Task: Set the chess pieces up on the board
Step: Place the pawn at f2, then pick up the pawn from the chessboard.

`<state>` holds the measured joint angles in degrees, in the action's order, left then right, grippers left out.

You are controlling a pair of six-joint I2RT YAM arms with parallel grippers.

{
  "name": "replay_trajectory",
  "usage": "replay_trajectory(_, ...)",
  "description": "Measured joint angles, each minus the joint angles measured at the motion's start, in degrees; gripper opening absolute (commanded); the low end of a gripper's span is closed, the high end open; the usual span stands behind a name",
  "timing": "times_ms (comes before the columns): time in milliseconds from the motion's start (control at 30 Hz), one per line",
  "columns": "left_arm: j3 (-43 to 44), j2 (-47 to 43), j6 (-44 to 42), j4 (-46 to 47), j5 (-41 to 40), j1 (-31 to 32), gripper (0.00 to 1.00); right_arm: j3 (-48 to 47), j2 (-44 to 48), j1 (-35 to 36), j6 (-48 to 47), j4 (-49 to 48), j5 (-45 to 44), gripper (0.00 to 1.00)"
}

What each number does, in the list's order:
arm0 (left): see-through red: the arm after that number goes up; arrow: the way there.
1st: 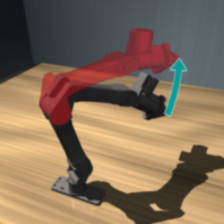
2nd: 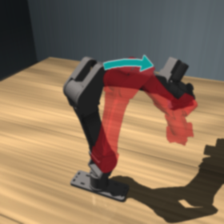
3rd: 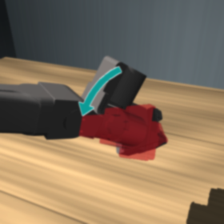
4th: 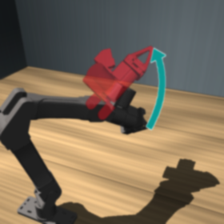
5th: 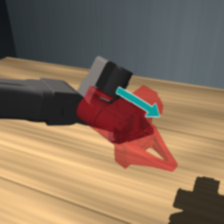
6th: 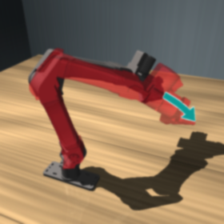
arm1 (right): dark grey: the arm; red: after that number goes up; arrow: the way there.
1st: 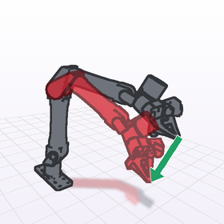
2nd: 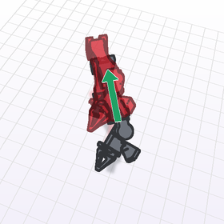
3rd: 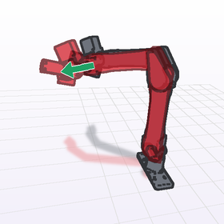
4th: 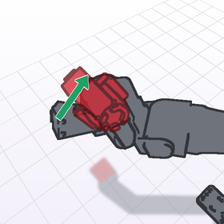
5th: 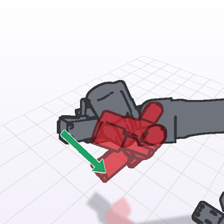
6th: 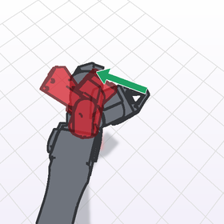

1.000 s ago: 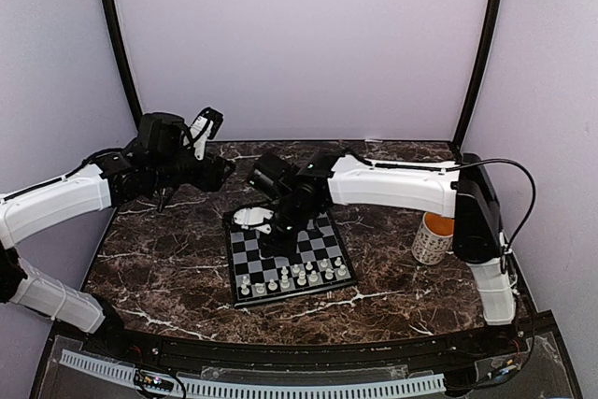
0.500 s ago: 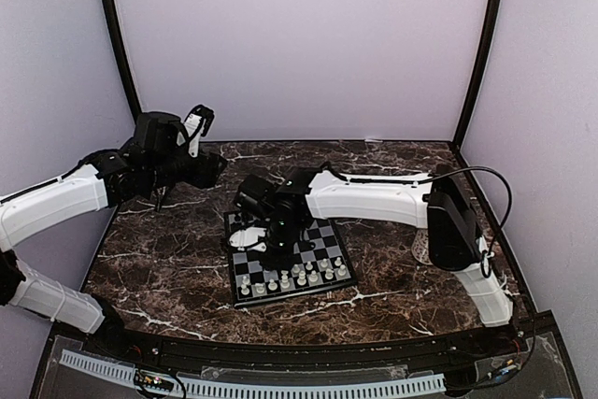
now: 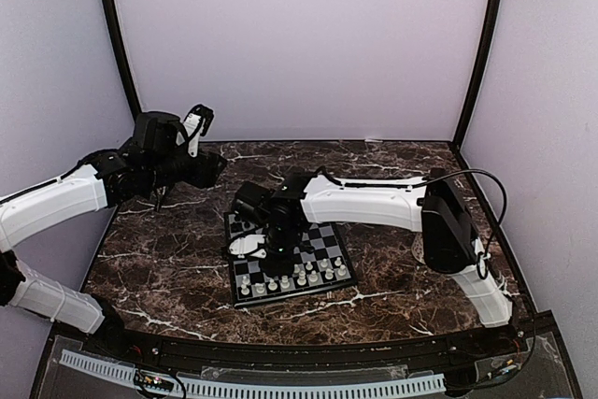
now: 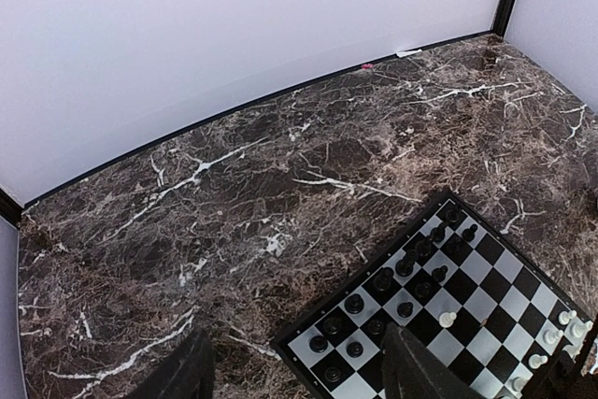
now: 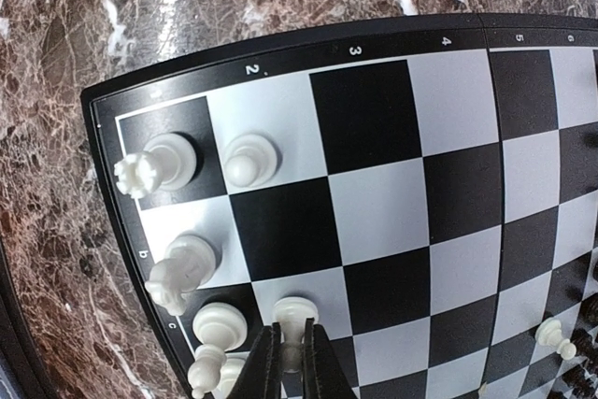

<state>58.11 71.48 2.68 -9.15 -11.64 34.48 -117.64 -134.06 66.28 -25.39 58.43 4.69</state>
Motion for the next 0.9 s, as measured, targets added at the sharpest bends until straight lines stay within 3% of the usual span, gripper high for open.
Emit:
replay_trajectory(333,0.0,0.0,-0.02,0.0,0.02,0.0,0.64,-0.09,0.0,0.07,-0.39,0.37,-0.07,0.22)
replay_trajectory(900,0.0,1.86,-0.07,0.0,0.74,0.0,0.63,-2.49,2.99,-1.77,-0.26,1.22,-0.17,0.27)
